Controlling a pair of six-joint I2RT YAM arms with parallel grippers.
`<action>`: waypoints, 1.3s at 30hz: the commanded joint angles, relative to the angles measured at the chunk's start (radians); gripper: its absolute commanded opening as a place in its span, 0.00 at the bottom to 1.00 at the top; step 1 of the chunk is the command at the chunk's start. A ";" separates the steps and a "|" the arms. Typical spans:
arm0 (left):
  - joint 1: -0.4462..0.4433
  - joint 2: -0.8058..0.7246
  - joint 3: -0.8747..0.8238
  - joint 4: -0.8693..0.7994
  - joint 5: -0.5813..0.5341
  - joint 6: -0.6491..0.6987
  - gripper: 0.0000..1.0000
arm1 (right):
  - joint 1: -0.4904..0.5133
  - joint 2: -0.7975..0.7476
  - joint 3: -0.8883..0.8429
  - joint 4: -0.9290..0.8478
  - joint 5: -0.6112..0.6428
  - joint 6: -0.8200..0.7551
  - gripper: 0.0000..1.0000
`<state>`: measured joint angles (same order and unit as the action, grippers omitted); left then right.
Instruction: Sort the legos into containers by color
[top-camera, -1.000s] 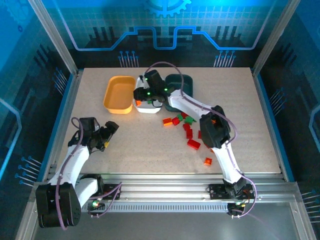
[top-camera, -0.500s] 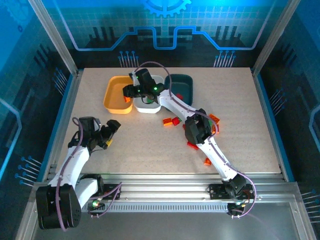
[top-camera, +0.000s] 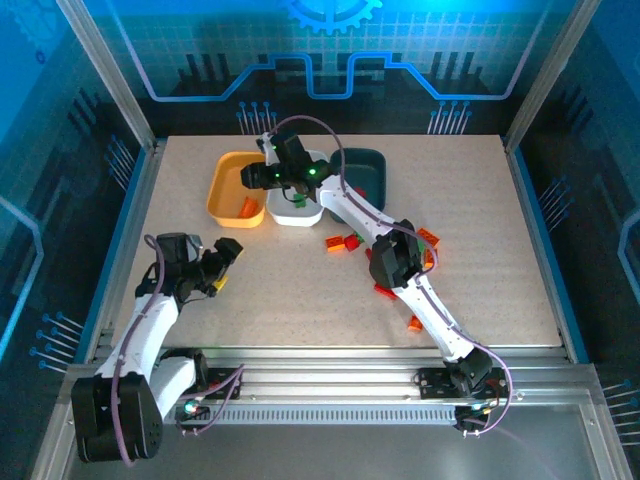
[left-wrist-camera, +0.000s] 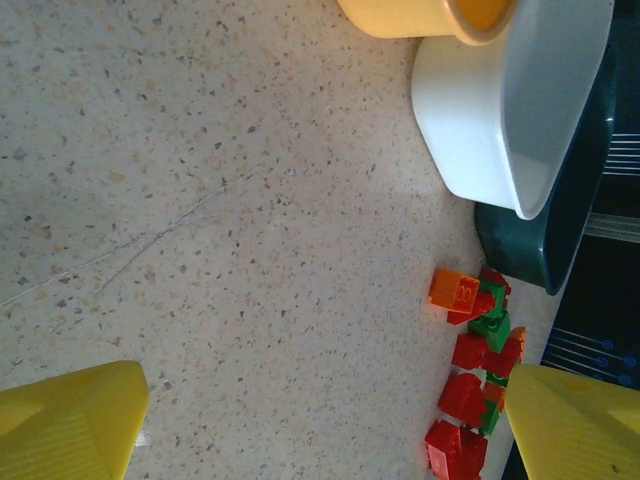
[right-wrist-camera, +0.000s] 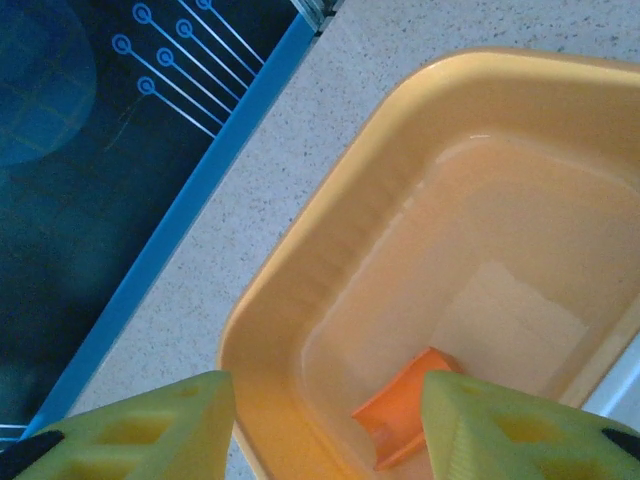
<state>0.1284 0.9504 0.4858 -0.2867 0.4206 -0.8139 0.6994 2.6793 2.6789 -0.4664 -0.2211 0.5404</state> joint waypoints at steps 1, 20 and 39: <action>0.010 -0.032 0.014 0.000 0.036 -0.013 0.93 | 0.000 -0.093 -0.009 -0.097 0.009 -0.047 0.52; -0.092 0.018 0.278 0.004 -0.068 0.070 0.94 | -0.317 -1.189 -1.468 -0.094 0.328 -0.063 0.53; -0.478 0.505 0.454 0.175 -0.080 0.103 0.90 | -0.325 -0.953 -1.478 -0.096 0.241 -0.051 0.58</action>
<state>-0.3443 1.4559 0.9272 -0.1226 0.3450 -0.7269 0.3634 1.7008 1.1797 -0.5869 0.0628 0.4393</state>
